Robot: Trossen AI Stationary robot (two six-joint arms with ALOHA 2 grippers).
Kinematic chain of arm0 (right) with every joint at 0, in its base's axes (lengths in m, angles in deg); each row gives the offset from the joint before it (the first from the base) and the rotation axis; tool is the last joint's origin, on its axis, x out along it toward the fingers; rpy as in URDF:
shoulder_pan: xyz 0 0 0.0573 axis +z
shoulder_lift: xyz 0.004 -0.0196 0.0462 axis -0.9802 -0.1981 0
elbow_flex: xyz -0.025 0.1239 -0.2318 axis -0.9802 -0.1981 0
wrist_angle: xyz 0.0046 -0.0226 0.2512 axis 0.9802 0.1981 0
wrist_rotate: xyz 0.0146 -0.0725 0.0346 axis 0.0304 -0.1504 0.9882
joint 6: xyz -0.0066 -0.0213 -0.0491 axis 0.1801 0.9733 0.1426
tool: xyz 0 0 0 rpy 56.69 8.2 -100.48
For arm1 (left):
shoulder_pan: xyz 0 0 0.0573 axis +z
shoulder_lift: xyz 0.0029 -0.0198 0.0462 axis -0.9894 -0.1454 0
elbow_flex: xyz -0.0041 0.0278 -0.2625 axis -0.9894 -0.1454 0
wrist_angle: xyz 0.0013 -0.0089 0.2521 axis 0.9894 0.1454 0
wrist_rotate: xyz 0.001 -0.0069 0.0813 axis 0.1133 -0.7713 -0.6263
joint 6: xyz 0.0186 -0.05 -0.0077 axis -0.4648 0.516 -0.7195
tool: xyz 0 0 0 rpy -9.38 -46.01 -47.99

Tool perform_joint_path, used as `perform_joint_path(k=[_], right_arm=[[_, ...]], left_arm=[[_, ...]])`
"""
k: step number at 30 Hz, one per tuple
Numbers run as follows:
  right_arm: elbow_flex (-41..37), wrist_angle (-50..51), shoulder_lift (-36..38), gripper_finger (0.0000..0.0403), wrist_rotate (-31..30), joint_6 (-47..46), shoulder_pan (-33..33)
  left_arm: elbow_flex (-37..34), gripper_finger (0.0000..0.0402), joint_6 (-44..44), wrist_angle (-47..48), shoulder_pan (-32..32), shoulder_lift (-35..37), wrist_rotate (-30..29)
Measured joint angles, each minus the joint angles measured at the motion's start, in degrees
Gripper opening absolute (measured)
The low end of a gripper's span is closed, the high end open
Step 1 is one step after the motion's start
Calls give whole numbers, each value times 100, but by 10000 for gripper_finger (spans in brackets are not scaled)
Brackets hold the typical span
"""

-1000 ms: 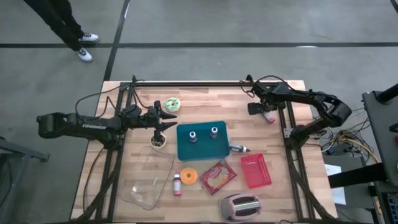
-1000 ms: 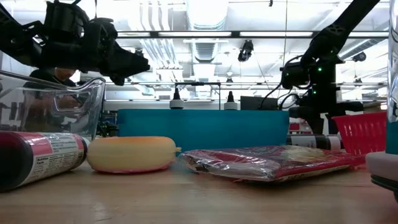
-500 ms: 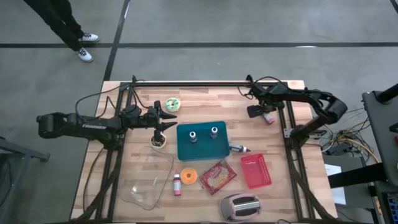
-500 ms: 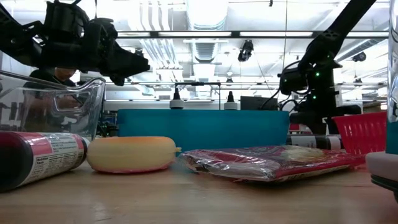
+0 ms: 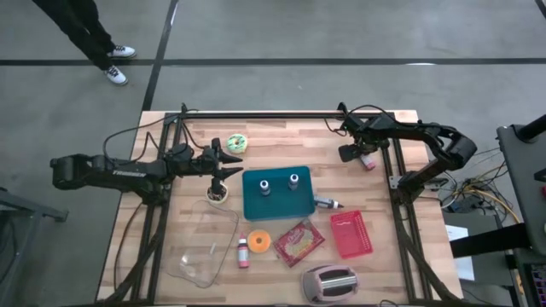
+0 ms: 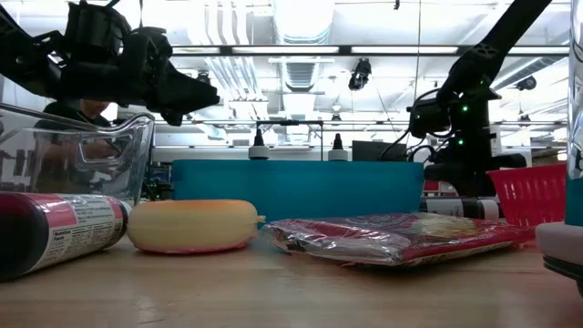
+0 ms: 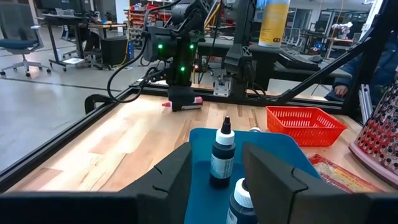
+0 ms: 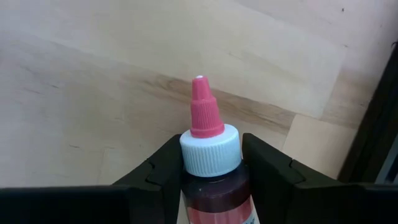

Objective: Pick & Place Food Item
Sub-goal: Put the top pink food coloring bottle into the blue bin

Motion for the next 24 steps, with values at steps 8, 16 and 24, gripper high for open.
perform_joint_path(k=[8,16,24], right_arm=[[-4,-174,8,132,0,189,9],[183,-349,135,132,219,294,58],[390,-620,148,131,365,314,392]], left_arm=[[0,145,-13,2,1,-1,0],[0,145,-14,4,4,-2,0],[0,145,-35,4,4,-2,-2]])
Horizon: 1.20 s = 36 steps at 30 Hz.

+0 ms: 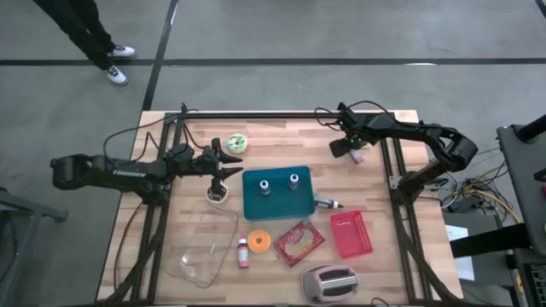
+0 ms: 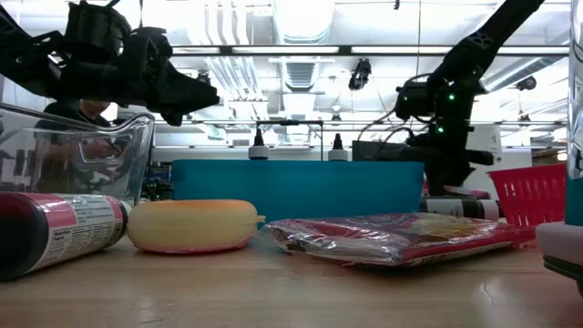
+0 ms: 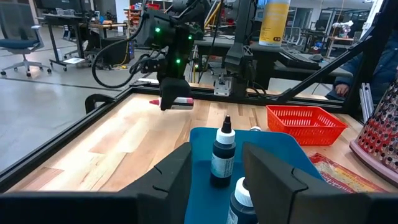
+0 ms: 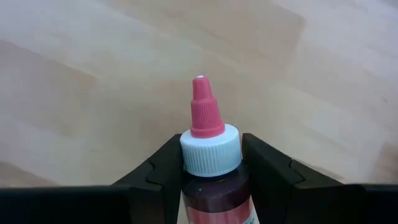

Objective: Pick & Place Food Item
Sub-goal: Put the top pink food coloring bottle into the blue bin

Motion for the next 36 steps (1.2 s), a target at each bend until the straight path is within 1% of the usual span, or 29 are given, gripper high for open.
perform_joint_path(k=[6,16,25,29,36], right_arm=[[251,-461,11,131,-2,115,335],[743,-1682,13,131,-22,949,928],[1091,-2228,11,131,-39,1574,1281],[1117,-2596,18,131,-28,1727,1431],[1117,-3089,29,131,282,1894,1730]], left_arm=[[0,145,-2,2,0,-4,-2],[0,145,-91,-14,-2,-4,-3],[-1,145,-112,-551,-2,-4,-6],[-2,145,-60,-656,-2,-2,-2],[-2,145,0,-767,-2,-2,-2]])
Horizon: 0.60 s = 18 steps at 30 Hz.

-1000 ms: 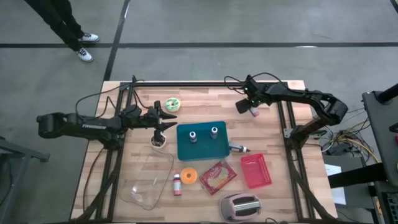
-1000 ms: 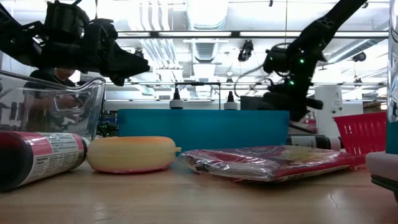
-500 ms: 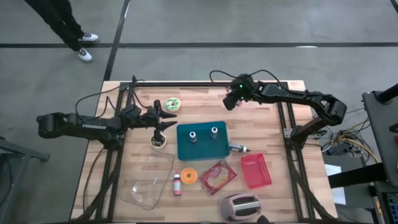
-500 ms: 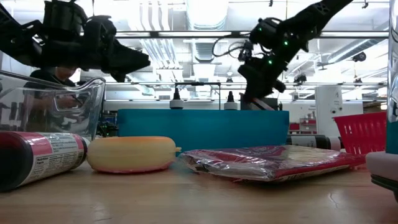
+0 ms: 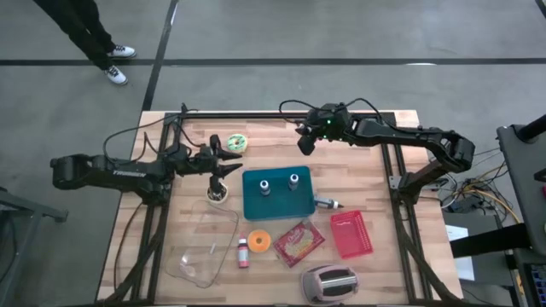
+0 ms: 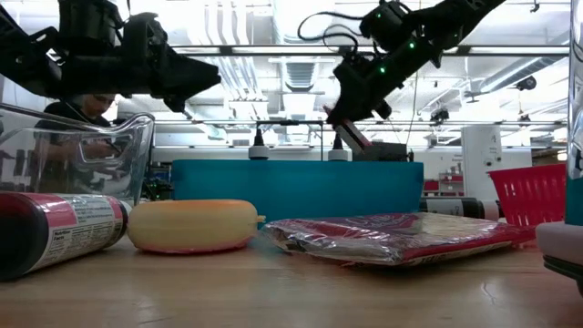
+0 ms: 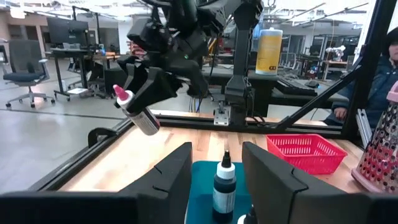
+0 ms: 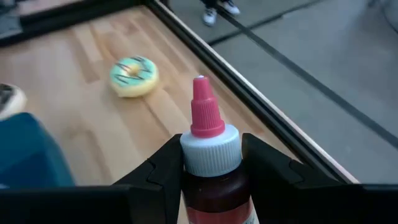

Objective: Pick & Place Food Item
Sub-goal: Put the top pink food coloring bottle into the blue bin

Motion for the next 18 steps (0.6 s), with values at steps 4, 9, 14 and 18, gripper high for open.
perform_joint_path(k=[4,9,14,18], right_arm=[[0,-155,19,131,65,115,205],[0,-290,100,131,148,198,401],[2,-484,374,131,163,329,568],[0,-564,648,131,436,365,686]], left_arm=[[0,145,71,-238,0,0,2],[12,145,209,-608,-1,0,4],[145,145,279,-826,-1,-80,70],[462,145,284,-824,-2,-421,362]])
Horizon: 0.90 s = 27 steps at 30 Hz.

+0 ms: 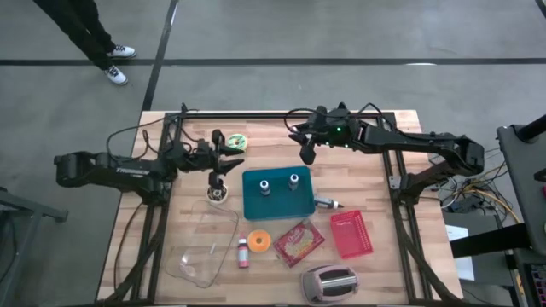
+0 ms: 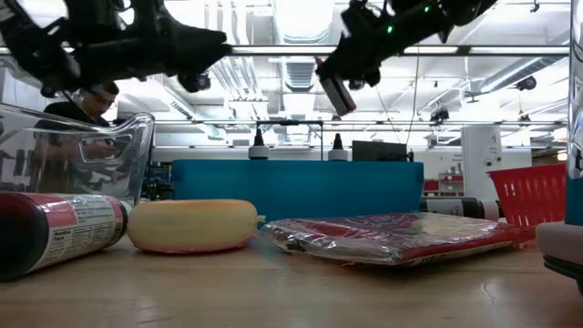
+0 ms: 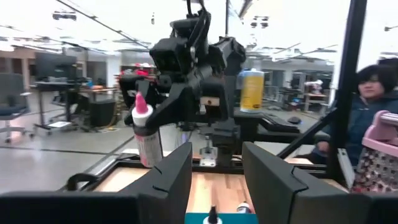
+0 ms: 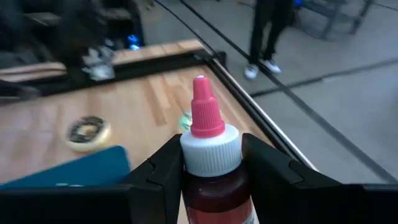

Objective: Pick & Place Food Item
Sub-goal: Put the top pink food coloring bottle into the blue bin

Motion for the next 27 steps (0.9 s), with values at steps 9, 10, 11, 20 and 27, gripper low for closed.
perform_joint_path(k=[9,10,11,20,27], right_arm=[[0,-131,419,131,114,165,456],[0,-144,429,131,112,189,499],[-3,-153,435,131,112,218,539],[-140,-579,407,131,118,435,725],[-269,-1139,407,131,294,455,730]], left_arm=[[1262,154,-140,-1,1,-1440,729],[1363,161,-164,4,9,-1553,771],[1460,169,-211,0,25,-1661,794],[1884,263,-288,3,168,-1972,954],[2039,274,-334,-1,232,-1978,1223]])
